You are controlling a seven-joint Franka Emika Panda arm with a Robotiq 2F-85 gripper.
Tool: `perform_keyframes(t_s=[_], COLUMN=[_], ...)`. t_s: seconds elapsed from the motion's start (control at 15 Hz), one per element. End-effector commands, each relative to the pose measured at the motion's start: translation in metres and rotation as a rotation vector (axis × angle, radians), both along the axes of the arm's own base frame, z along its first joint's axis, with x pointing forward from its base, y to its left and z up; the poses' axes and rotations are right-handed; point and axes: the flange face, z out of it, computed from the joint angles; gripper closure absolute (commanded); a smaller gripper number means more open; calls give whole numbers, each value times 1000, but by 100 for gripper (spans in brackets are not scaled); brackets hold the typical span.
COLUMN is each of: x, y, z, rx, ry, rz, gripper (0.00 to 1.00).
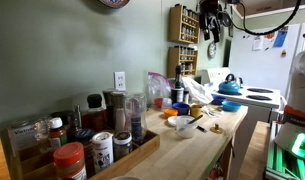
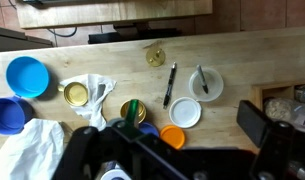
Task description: Pick up the black pen and put it in the clear lunch box
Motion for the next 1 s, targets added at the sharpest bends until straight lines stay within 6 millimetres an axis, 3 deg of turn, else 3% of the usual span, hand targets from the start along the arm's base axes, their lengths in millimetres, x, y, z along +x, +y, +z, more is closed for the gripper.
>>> perform_keyframes(t_s=[0.0, 0.07, 0.6, 0.8, 0.93], x=[0, 0, -18, -28, -34], y=[0, 0, 131, 140, 137], z=[0, 0, -22, -49, -77], rx=[0, 0, -10, -40, -25], ry=[1, 1, -69, -21, 59], rz=[0, 0, 308, 336, 342], gripper=[0, 0, 0, 0, 0])
